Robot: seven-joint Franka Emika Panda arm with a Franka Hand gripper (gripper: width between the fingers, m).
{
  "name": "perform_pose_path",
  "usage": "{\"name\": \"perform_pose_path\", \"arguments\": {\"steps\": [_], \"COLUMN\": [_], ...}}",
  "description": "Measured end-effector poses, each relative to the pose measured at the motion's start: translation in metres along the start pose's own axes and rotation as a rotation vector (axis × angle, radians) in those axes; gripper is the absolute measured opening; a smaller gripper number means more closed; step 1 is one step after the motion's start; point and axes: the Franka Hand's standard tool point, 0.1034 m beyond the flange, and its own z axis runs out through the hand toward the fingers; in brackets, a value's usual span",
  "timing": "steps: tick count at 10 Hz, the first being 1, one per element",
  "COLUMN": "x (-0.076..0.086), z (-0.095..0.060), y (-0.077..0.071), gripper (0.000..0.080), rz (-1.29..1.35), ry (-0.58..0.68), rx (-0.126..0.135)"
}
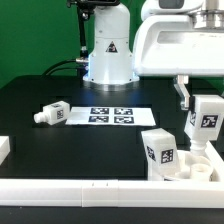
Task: Assemble stool
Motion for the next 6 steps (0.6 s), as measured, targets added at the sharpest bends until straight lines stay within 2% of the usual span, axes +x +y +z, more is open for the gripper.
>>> {"name": "perform_pose_path", "arguments": {"steps": [6], "x": [-0.012], "z": [0.018], "y": [-0.007], "gripper": [0.0335], "rz": [0.041], "ry": [-0.066], "rx": [0.001]}}
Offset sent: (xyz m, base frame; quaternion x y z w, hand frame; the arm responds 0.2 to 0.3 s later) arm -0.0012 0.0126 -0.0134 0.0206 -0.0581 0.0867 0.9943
